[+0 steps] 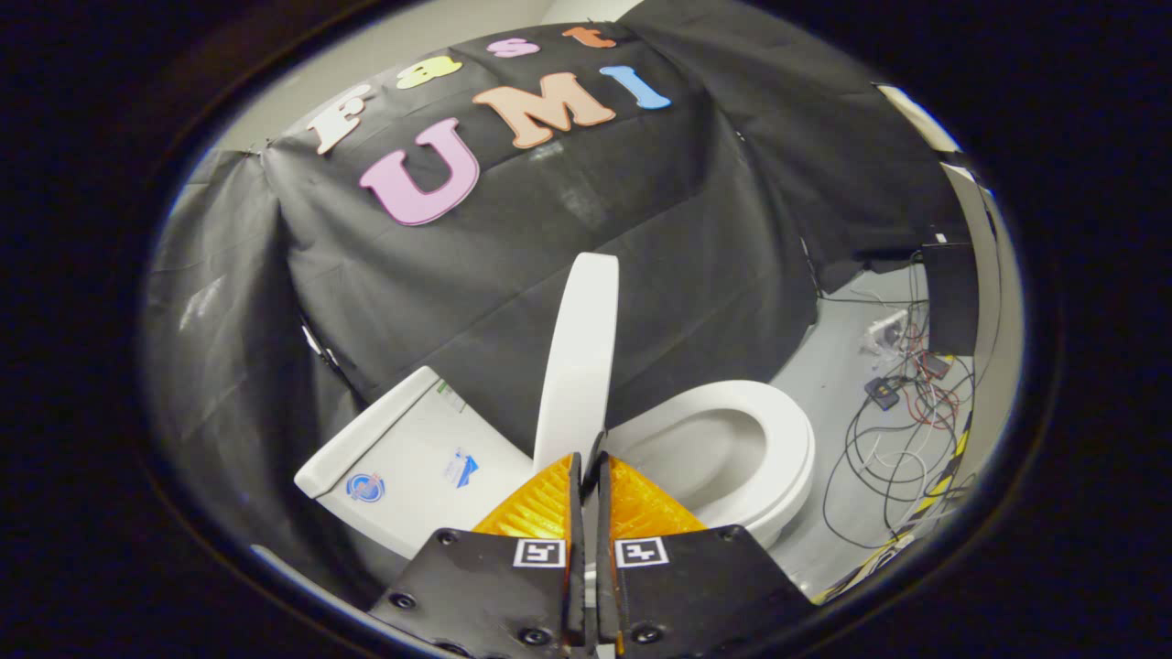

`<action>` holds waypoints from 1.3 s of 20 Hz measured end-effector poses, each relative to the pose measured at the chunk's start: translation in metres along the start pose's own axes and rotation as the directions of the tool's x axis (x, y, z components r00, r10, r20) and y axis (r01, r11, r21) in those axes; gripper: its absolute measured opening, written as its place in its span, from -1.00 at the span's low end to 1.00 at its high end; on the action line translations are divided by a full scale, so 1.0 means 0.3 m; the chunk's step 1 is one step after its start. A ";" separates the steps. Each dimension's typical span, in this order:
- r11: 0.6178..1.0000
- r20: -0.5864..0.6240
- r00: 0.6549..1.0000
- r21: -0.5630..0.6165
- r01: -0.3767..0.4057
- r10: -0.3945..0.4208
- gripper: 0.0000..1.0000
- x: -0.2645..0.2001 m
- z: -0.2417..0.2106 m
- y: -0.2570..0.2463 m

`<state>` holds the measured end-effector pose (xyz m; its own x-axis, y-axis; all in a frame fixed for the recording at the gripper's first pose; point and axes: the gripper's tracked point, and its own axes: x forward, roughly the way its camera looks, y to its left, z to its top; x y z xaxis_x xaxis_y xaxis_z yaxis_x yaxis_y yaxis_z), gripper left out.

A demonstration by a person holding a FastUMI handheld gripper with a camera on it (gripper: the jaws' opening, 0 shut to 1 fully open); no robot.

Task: Open the toilet lid.

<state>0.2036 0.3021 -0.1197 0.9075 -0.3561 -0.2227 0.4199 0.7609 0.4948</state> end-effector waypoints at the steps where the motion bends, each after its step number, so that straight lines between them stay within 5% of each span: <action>1: 1.000 0.003 1.000 -0.015 -0.015 0.015 -0.88 -0.002 0.007 0.019; 11: 0.971 0.006 0.986 -0.174 -0.161 0.165 -0.86 0.000 0.017 0.217; 26: 0.842 -0.063 0.935 -0.417 -0.342 0.348 -0.85 0.013 -0.059 0.501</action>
<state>0.2702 0.4246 -0.0610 0.9955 -0.0340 -0.0886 0.0464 0.9887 0.1422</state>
